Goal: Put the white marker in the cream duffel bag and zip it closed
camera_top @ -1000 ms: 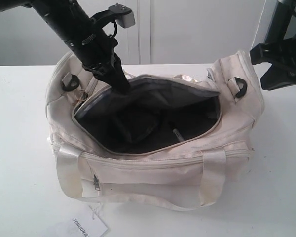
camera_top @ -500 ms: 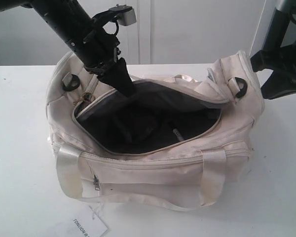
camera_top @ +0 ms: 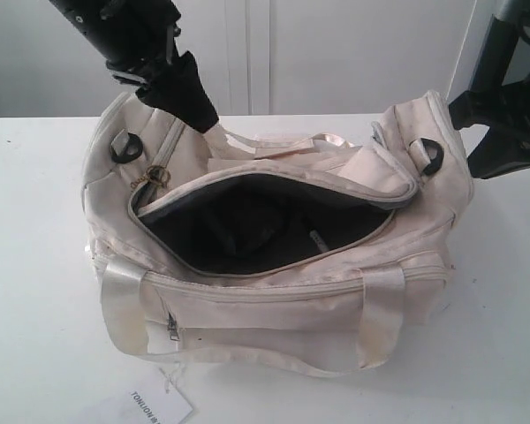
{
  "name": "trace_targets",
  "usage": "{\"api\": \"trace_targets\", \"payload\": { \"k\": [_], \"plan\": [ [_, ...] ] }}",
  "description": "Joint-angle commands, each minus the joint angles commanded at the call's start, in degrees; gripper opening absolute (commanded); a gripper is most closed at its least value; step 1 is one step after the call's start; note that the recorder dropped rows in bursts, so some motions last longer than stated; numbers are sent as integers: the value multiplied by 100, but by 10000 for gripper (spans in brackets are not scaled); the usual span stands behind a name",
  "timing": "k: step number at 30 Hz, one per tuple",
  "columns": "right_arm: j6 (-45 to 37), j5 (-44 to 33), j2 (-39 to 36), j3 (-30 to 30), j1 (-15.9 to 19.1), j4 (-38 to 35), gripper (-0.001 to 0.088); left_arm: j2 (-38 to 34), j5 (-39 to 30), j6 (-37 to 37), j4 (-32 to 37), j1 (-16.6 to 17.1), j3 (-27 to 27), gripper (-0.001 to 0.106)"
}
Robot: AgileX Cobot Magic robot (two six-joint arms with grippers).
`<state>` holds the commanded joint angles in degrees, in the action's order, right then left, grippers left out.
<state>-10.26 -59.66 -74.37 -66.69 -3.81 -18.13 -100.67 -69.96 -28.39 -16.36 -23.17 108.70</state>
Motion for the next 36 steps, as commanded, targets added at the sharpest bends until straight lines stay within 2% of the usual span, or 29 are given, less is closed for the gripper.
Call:
{"api": "trace_targets", "payload": {
  "k": [5,8,12,15,21,25,36],
  "plan": [
    [0,-27,0,0,0,0,0,0,0,1036,338,584,0,602],
    [0,-27,0,0,0,0,0,0,0,1262,338,856,-12,602],
    [0,-27,0,0,0,0,0,0,0,1364,338,1054,-12,602],
    [0,-53,0,0,0,0,0,-10,0,1457,418,1053,-104,602],
    [0,-197,0,0,0,0,0,-10,9,1484,418,1053,-750,602],
    [0,-260,0,0,0,0,0,-10,278,1618,418,1053,-1036,602],
    [0,-331,75,0,0,0,0,-274,547,1803,429,1053,-1158,602]
  ]
}}
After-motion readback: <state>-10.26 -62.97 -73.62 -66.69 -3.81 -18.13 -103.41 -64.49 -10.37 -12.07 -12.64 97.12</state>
